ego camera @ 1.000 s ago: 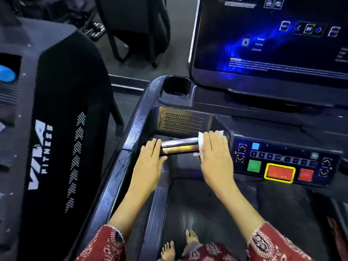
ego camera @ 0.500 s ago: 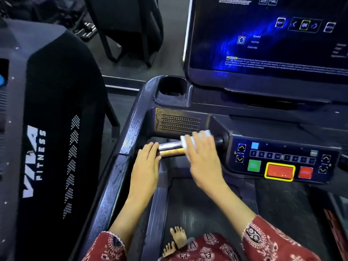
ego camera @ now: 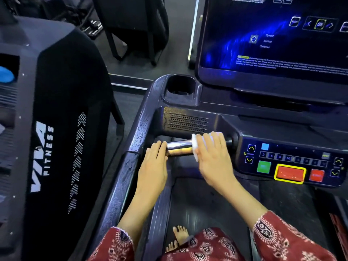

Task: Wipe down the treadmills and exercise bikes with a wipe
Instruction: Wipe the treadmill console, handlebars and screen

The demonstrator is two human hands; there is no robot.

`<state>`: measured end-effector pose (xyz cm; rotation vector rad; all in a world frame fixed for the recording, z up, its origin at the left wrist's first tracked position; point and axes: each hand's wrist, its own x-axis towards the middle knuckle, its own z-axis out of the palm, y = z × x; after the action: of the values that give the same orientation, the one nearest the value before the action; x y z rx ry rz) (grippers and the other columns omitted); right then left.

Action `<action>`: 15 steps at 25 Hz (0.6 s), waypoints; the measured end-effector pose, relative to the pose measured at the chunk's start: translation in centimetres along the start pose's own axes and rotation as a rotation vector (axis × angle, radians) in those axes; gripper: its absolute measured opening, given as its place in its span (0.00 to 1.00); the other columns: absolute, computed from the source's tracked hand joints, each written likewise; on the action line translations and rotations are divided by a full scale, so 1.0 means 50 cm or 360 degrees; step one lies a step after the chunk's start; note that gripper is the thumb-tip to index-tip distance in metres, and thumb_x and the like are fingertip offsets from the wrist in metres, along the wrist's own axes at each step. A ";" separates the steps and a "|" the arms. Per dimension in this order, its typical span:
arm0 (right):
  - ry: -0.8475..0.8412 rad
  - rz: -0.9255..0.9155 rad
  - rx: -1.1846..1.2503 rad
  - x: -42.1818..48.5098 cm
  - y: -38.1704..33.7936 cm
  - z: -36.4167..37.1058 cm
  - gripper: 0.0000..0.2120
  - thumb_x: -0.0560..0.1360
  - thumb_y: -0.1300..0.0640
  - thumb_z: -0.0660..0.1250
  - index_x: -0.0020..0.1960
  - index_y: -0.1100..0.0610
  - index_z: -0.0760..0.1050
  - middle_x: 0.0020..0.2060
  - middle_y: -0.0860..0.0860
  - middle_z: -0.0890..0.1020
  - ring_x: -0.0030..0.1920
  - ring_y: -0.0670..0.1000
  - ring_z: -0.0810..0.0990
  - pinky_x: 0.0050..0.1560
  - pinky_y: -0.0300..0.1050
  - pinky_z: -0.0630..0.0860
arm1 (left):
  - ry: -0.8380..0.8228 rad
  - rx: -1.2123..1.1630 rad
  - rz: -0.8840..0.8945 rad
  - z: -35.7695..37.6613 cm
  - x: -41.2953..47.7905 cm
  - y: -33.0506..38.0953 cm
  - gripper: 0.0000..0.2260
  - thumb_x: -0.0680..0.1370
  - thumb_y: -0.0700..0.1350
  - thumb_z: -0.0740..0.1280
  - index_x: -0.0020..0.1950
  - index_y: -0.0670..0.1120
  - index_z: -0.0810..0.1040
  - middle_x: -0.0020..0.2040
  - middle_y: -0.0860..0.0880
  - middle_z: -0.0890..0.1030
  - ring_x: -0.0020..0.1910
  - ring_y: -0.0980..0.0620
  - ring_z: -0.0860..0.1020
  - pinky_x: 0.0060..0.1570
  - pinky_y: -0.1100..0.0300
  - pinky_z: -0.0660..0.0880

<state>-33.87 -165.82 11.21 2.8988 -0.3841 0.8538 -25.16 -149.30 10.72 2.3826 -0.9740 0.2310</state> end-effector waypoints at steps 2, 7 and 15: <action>-0.0016 -0.0140 0.0052 0.020 -0.046 0.025 0.15 0.79 0.60 0.58 0.61 0.65 0.75 0.45 0.59 0.75 0.42 0.60 0.70 0.52 0.58 0.69 | 0.0011 0.0151 0.0099 -0.013 -0.005 -0.007 0.16 0.73 0.33 0.66 0.60 0.35 0.76 0.59 0.37 0.78 0.57 0.36 0.78 0.65 0.50 0.63; -0.0112 -0.0272 0.0101 0.051 -0.155 0.082 0.17 0.74 0.60 0.57 0.59 0.64 0.75 0.43 0.58 0.75 0.41 0.60 0.74 0.49 0.54 0.67 | 0.0078 0.0424 0.0029 -0.055 -0.028 -0.046 0.21 0.69 0.29 0.67 0.62 0.33 0.75 0.63 0.35 0.75 0.62 0.35 0.74 0.65 0.47 0.64; 0.0089 -0.0607 0.0123 0.014 -0.046 0.055 0.15 0.80 0.64 0.59 0.64 0.67 0.73 0.59 0.63 0.78 0.56 0.64 0.75 0.60 0.59 0.70 | -0.0068 0.0493 -0.0076 -0.071 -0.050 -0.060 0.33 0.64 0.27 0.72 0.69 0.35 0.69 0.68 0.37 0.72 0.64 0.36 0.72 0.64 0.45 0.69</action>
<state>-31.25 -164.19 9.26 2.8641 0.2069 0.8942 -24.70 -144.11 11.51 2.6978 -0.9573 0.3352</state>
